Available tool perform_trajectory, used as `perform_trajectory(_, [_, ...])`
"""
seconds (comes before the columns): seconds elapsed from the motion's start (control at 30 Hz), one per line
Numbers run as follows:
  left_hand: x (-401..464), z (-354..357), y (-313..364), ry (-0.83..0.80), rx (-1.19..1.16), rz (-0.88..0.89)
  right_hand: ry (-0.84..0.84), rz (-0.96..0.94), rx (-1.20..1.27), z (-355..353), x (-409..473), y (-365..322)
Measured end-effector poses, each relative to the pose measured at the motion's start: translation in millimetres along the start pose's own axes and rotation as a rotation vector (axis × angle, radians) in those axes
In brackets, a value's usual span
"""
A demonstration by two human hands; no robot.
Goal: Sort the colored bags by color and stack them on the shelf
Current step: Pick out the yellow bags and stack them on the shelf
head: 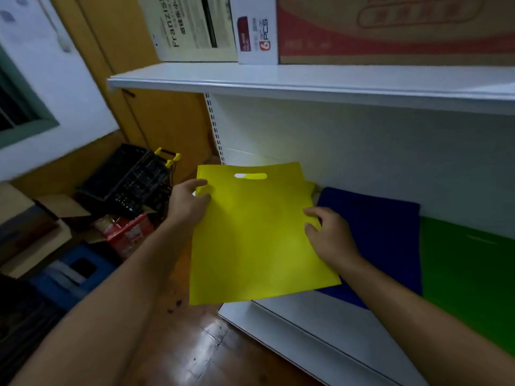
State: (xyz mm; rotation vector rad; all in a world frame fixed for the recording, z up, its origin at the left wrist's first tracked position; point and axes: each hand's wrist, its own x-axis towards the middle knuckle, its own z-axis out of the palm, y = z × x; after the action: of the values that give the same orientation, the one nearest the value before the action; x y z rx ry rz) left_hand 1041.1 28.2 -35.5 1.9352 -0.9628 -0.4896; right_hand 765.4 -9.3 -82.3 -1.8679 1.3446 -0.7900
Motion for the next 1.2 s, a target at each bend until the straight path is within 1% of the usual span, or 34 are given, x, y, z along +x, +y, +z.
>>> perform_trajectory(0.2, [52.3, 9.7, -21.7, -0.031, 0.064, -0.027, -0.119, 0.046, -0.039, 28.7, 47.0, 1.6])
perform_trajectory(0.3, [77.0, 22.7, -24.7, -0.060, 0.080, -0.047, -0.127, 0.064, -0.047, 36.8, 70.4, 7.0])
perform_trajectory(0.43, [108.5, 43.9, -27.4, -0.150, 0.111, -0.041, -0.083, 0.083, -0.024, 44.1, 94.1, 17.5])
perform_trajectory(0.5, [122.5, 57.5, -31.1, -0.205, 0.103, -0.047, -0.087, 0.112, -0.029, 47.6, 100.9, 26.5])
perform_trajectory(0.7, [178.0, 108.6, -52.7, -0.392, 0.141, -0.049, -0.099, 0.237, -0.132, 62.5, 109.1, 53.4])
perform_trajectory(0.77, [198.3, 128.7, -64.4, -0.429, 0.220, 0.027, -0.107, 0.283, -0.186, 70.1, 112.6, 58.7])
perform_trajectory(0.87, [210.9, 151.6, -73.2, -0.508, 0.373, 0.143, -0.178, 0.349, -0.338, 86.9, 115.9, 61.2])
perform_trajectory(0.93, [214.8, 159.3, -77.3, -0.552, 0.506, 0.195, -0.213, 0.354, -0.489, 98.6, 117.7, 60.5])
perform_trajectory(1.0, [219.9, 164.8, -84.2, -0.604, 0.551, 0.232, -0.211, 0.350, -0.575, 106.9, 118.9, 60.9])
perform_trajectory(1.13, [228.2, 169.4, -87.8, -0.649, 0.646, 0.277, -0.207, 0.363, -0.579, 109.7, 119.8, 61.8])
perform_trajectory(1.2, [228.0, 171.9, -77.7, -0.608, 0.705, 0.278, -0.163, 0.365, -0.550, 104.7, 119.3, 59.7])
